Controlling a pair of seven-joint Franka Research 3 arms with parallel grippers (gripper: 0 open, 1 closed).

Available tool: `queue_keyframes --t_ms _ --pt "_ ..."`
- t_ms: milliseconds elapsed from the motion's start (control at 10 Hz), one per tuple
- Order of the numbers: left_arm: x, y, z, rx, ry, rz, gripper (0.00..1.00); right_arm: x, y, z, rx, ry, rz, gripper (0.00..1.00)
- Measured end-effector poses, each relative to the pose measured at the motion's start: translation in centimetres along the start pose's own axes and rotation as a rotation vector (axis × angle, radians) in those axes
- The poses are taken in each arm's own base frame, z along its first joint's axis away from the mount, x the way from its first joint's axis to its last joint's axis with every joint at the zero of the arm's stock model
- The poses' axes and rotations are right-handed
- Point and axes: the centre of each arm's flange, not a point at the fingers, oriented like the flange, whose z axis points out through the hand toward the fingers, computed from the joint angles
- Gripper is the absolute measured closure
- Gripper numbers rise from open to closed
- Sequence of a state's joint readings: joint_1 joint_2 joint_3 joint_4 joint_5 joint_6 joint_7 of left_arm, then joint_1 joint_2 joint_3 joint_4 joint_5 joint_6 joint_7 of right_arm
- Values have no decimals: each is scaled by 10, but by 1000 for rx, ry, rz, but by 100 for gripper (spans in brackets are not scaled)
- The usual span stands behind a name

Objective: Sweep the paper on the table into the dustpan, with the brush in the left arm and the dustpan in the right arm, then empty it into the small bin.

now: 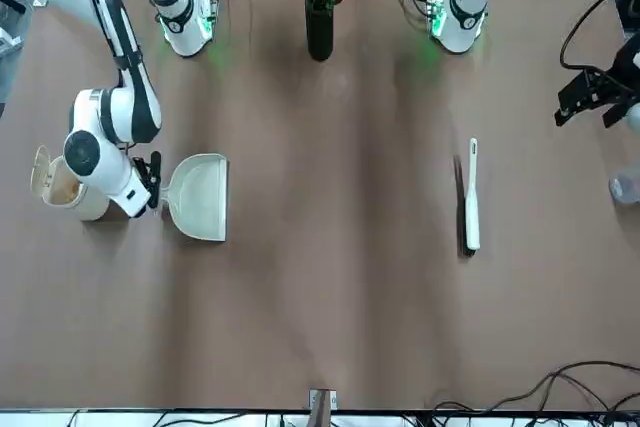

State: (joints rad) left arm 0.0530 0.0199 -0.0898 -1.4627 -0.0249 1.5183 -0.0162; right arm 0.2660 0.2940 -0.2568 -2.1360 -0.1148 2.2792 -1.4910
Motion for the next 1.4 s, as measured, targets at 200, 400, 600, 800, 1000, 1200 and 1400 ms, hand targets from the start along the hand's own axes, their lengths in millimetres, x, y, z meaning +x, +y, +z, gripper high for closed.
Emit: queue_keyframes --t_ms 200,400,600,800,1000,1200,1400 --pt "0 -6 0 1 -3 -10 0 5 0 0 0 10 3 55" --pt "0 -15 1 5 -6 -26 0 10 1 -2 -5 21 5 23" --pt "3 -26 10 6 -24 -32 0 10 3 -6 -5 23 9 0" --pt "5 -36 22 5 -66 12 0 4 11 -37 87 63 80 0" --pt "6 -36 25 6 -75 -9 0 -15 25 -114 166 87 265 0" --pt "6 -27 25 8 -78 -34 0 -21 30 -179 162 82 409 0" --pt "7 -21 27 8 -82 -31 0 -27 28 -198 172 77 455 0"
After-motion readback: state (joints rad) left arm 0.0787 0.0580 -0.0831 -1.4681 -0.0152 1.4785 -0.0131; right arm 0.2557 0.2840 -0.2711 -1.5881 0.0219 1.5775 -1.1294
